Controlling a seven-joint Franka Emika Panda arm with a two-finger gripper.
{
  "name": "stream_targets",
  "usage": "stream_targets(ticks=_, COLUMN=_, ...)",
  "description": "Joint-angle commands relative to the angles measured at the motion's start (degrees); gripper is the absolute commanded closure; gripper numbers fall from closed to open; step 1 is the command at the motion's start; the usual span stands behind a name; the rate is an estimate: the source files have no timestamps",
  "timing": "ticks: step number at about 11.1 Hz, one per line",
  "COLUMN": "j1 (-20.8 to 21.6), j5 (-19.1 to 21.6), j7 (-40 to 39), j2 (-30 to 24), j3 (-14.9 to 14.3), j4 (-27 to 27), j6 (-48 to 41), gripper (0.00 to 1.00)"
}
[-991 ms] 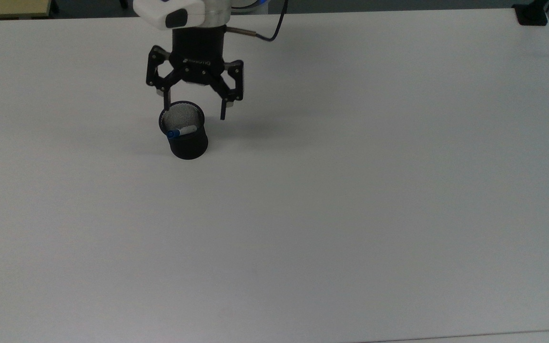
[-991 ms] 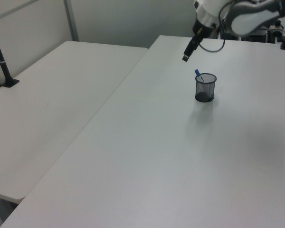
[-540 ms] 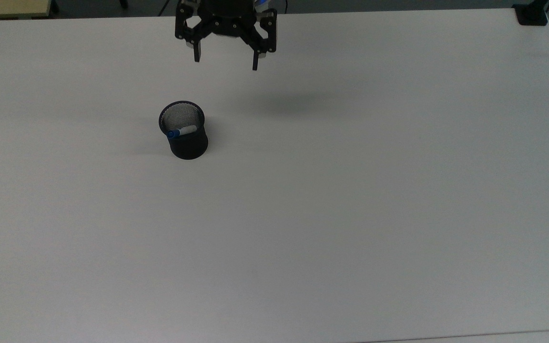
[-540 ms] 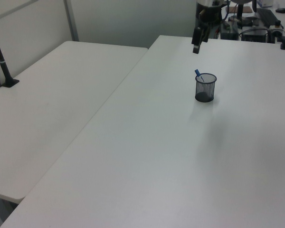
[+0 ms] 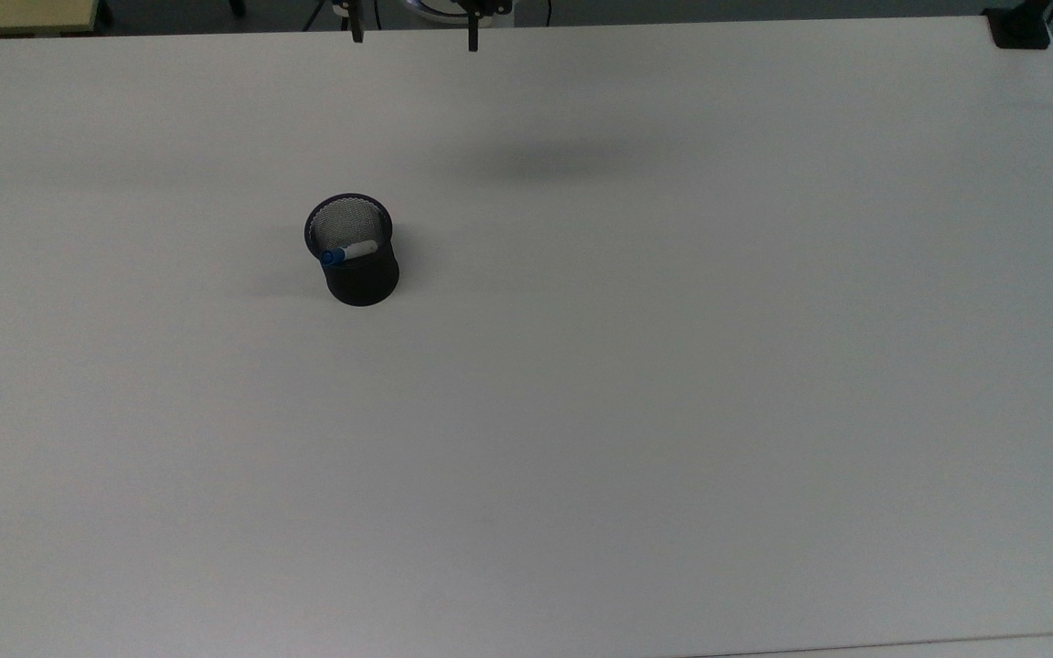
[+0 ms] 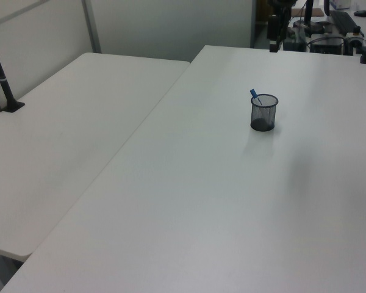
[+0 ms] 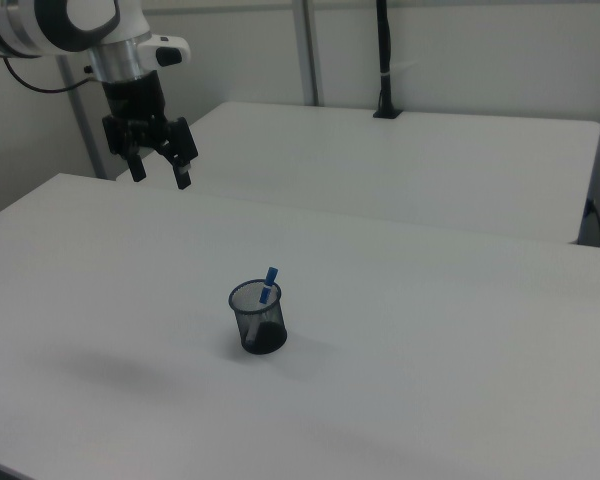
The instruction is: Insert the marker
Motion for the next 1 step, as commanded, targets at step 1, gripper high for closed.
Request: stream_targets(ticks=1, j1=-0.04, j5=1.23, j7=-1.69, j2=-0.8, j3=-0.78, j4=0.12, j6=-2.32, gripper=0.0)
